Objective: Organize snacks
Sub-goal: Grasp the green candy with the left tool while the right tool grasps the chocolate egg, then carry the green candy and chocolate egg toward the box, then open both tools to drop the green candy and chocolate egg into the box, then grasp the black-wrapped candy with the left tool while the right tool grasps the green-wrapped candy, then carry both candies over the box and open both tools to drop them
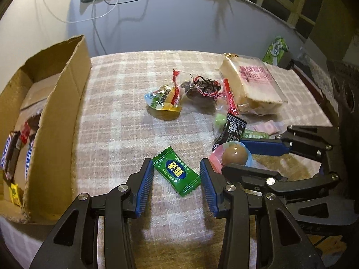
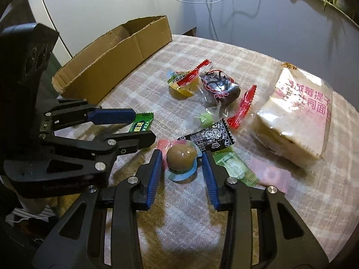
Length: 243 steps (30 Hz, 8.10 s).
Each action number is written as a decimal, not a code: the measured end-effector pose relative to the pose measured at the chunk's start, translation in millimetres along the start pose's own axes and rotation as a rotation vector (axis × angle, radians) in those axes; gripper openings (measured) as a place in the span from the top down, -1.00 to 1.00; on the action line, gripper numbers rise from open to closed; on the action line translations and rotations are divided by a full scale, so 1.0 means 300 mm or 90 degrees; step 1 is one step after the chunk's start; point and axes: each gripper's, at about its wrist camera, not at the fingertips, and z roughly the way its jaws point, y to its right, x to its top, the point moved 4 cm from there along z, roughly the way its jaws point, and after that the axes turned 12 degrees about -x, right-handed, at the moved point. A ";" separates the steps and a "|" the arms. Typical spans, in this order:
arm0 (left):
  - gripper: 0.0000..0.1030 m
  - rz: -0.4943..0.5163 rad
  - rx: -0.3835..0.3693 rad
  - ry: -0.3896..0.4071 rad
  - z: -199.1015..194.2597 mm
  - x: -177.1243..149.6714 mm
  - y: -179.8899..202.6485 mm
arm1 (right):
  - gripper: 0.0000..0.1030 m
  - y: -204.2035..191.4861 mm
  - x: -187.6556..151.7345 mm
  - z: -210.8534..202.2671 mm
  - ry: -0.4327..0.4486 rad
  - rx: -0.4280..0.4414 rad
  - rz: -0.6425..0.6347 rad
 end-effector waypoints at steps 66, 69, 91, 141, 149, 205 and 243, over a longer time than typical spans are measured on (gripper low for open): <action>0.64 -0.076 0.101 0.218 -0.463 0.025 -0.286 | 0.37 -0.240 0.313 -0.152 0.120 0.015 0.002; 0.64 -0.079 0.106 0.219 -0.470 0.026 -0.314 | 0.37 -0.278 0.348 -0.132 0.121 0.023 -0.008; 0.63 -0.115 0.133 0.219 -0.484 0.023 -0.486 | 0.37 -0.463 0.501 0.019 0.106 0.062 -0.051; 0.54 -0.058 0.087 0.222 -0.440 0.074 -0.206 | 0.03 -0.086 0.308 -0.221 0.143 -0.030 0.051; 0.38 -0.034 0.041 0.188 -0.341 0.086 -0.097 | 0.03 0.154 0.174 -0.255 0.113 -0.094 0.120; 0.58 0.102 -0.048 -0.021 0.106 0.089 0.140 | 0.33 0.121 -0.006 -0.003 0.000 -0.011 -0.121; 0.59 0.012 -0.038 0.128 -0.267 0.040 0.008 | 0.58 0.010 0.059 -0.257 0.092 -0.021 -0.060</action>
